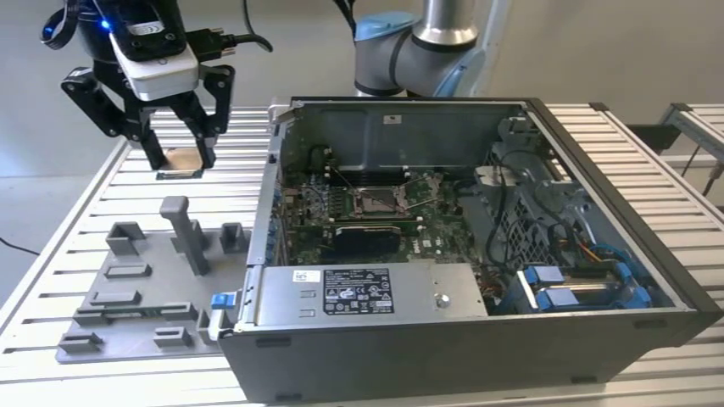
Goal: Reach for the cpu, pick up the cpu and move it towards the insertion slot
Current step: 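Pick up the cpu and move it towards the insertion slot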
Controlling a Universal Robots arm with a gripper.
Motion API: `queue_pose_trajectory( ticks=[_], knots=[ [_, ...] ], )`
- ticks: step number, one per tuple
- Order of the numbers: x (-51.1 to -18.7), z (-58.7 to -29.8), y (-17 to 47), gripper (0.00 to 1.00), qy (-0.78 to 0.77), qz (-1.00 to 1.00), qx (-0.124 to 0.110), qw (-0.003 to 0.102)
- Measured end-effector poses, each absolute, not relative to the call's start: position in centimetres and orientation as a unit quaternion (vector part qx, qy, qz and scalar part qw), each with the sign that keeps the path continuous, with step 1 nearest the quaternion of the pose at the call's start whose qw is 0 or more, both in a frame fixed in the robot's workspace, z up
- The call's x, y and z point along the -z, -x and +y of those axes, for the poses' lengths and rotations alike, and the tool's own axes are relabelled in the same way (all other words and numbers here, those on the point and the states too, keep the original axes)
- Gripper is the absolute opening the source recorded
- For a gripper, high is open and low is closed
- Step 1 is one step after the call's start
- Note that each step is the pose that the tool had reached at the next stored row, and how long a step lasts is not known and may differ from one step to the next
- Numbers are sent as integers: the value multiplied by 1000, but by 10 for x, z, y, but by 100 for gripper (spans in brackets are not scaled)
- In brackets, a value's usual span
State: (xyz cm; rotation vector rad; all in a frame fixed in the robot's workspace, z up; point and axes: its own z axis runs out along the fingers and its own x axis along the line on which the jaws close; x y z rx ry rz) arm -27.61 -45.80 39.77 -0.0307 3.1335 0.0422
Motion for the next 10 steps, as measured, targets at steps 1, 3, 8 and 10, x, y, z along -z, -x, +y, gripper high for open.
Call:
queue_pose_trajectory(
  ticks=[1, 3, 8, 10],
  knots=[
    [-398, -458, 275, 0, 10, 1000, -13, 4],
    [-398, -458, 273, 0, 10, 1000, -13, 4],
    [-398, -458, 264, 0, 10, 1000, -13, 4],
    [-398, -458, 260, 0, 10, 1000, -13, 4]
  ],
)
